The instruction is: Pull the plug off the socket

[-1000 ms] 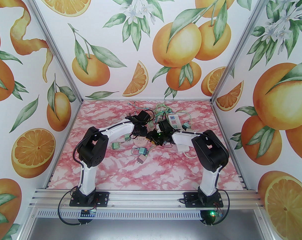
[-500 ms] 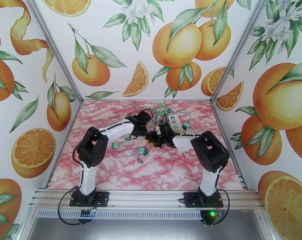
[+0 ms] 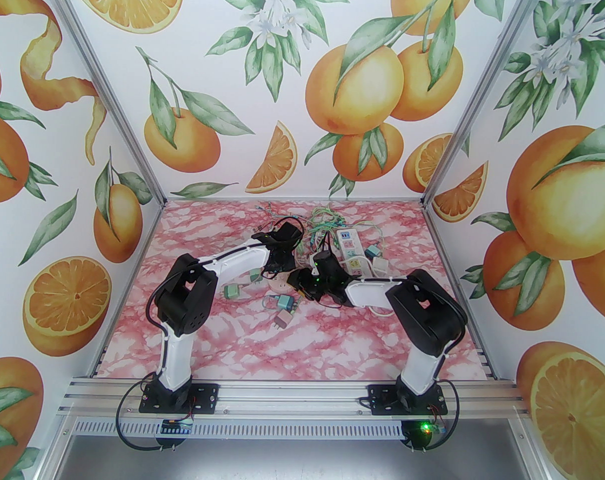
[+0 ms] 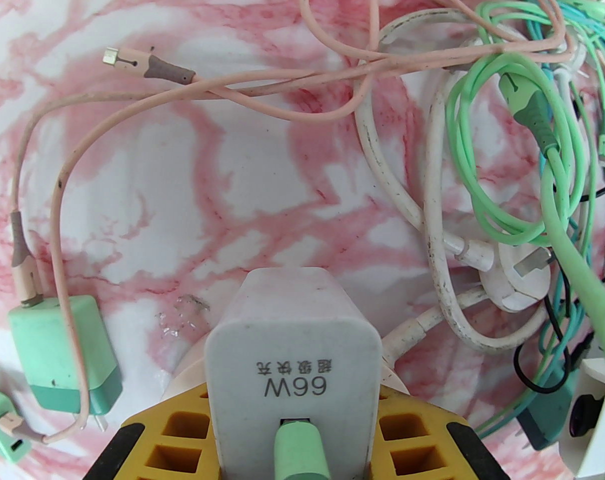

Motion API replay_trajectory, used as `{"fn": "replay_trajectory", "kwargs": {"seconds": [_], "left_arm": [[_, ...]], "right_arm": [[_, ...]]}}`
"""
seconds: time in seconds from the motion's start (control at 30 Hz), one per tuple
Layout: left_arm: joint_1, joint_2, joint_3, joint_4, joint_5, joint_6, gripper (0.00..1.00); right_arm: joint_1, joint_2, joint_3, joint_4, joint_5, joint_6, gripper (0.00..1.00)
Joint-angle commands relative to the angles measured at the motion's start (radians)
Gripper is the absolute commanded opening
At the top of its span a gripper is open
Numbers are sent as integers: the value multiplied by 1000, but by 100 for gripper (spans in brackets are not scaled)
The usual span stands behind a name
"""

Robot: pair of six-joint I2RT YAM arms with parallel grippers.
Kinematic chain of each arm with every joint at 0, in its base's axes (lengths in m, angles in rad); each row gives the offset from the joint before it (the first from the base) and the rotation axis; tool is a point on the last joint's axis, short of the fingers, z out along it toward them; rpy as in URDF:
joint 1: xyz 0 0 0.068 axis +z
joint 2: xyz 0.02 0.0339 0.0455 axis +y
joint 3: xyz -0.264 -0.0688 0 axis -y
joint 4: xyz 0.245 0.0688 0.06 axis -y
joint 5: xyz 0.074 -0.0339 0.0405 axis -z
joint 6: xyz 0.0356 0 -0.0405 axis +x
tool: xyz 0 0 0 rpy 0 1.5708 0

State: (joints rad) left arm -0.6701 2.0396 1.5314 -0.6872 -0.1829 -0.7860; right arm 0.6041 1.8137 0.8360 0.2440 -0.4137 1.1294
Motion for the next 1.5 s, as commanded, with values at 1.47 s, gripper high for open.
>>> {"fn": "replay_trajectory", "kwargs": {"seconds": [1.47], "left_arm": [[-16,69,206,-188,-19,-35,15]], "right_arm": [[19,181,161,-479,234,-14,28]]}}
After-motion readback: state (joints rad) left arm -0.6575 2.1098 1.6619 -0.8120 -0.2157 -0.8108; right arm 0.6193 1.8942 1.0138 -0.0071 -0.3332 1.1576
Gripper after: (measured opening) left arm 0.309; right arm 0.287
